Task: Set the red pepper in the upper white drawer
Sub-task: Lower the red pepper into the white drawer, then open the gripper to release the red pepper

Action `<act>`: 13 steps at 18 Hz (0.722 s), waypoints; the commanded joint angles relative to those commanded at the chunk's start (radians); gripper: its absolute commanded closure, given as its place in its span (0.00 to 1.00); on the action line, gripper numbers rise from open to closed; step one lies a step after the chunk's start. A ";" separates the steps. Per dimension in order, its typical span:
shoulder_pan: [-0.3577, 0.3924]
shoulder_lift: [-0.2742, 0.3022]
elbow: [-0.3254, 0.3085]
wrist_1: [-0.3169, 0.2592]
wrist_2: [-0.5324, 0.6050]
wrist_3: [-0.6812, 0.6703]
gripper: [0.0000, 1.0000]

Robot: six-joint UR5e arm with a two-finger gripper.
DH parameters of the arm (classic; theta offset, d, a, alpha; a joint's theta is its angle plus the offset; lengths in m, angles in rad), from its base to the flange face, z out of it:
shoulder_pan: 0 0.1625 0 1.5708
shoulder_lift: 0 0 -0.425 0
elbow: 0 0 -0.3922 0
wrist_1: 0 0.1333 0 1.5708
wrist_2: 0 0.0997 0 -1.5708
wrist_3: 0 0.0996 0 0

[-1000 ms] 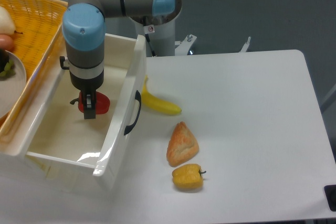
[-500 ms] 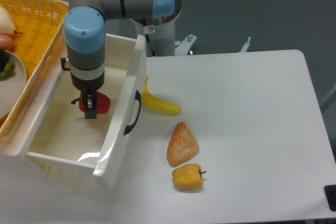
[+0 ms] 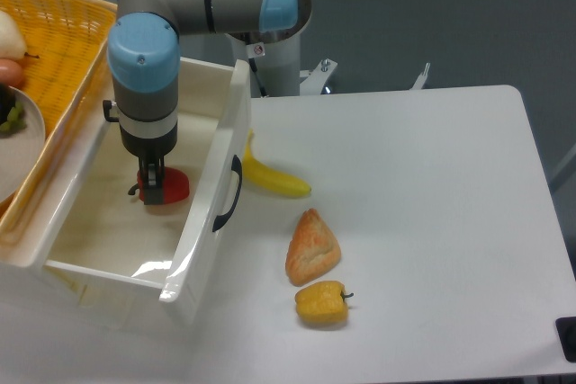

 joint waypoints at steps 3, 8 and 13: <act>0.002 0.005 0.009 0.002 0.000 0.000 0.09; 0.011 0.009 0.038 0.069 -0.005 -0.011 0.09; 0.035 0.057 0.058 0.077 -0.008 -0.012 0.09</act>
